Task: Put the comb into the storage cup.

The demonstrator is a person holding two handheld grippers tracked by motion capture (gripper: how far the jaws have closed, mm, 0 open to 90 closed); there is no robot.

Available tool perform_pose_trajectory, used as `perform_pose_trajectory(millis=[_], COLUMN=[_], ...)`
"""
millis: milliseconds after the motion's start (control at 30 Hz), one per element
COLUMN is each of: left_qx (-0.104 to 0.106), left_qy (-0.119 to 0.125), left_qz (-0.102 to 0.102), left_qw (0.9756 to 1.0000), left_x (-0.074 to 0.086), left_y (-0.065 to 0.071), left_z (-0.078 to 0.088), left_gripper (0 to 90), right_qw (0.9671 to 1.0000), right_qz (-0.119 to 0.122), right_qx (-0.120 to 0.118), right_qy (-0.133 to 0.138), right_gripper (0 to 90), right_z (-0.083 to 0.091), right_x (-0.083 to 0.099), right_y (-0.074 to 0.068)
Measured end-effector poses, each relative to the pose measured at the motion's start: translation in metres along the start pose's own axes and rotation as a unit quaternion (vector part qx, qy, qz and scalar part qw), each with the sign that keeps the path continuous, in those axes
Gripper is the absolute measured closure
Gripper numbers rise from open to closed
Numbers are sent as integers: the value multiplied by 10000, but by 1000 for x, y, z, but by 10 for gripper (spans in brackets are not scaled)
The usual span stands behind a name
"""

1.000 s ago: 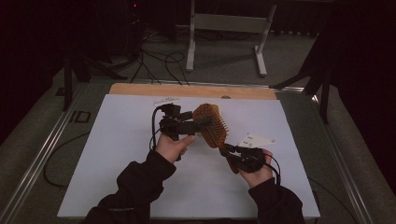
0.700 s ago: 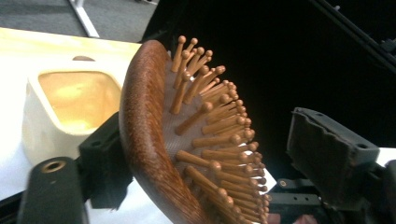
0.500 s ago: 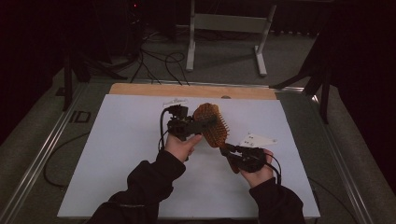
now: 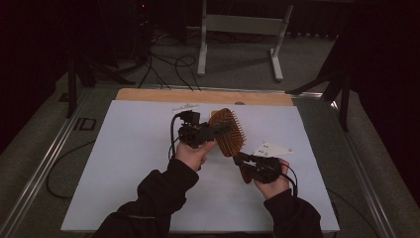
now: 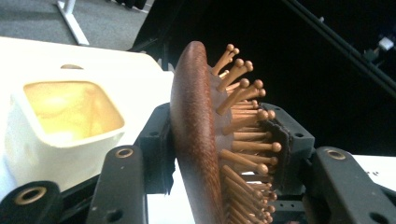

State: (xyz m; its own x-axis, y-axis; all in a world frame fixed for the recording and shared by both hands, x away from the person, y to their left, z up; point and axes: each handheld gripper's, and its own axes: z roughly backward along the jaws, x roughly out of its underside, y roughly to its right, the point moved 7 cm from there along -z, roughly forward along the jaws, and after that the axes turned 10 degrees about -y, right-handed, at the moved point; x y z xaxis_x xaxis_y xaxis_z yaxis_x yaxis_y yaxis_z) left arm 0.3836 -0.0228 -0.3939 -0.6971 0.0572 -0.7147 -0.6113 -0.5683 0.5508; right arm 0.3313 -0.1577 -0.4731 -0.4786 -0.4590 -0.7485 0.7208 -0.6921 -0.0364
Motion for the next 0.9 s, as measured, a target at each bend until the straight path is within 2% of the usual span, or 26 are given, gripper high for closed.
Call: perform_pose_trajectory(millis=[100,200,600,633,667,733,767,900], left_qx=[-22,-5,-39,-2,8,-18,-21,-80], left_qy=[-53,-68,-96,-64,-53,-19,-9,11], left_qz=[-182,-265,-477,-498,-519,-569,-596,-708], left_qw=[9998,9996,9988,9987,9986,9984,9982,9975], left_x=[-1,-3,-6,-9,-10,-13,-14,-19], left_y=[5,8,15,17,18,20,21,23], left_z=[0,1,2,3,4,6,7,11], left_gripper=[526,535,548,548,548,548,549,548], right_qw=[10000,10000,9997,9995,9991,9987,9983,9983], right_qz=[-16,-39,-200,-235,-363,-436,-482,-512], right_qx=[-8,-33,-96,-135,-196,-262,-317,-275], right_qy=[17,59,141,137,36,-10,-46,-11], right_gripper=[731,730,711,690,572,487,454,365], right_z=[0,0,1,1,-3,-6,-7,-6], right_x=[0,0,-2,-1,1,3,3,3], right_y=[0,-1,1,2,3,3,3,4])
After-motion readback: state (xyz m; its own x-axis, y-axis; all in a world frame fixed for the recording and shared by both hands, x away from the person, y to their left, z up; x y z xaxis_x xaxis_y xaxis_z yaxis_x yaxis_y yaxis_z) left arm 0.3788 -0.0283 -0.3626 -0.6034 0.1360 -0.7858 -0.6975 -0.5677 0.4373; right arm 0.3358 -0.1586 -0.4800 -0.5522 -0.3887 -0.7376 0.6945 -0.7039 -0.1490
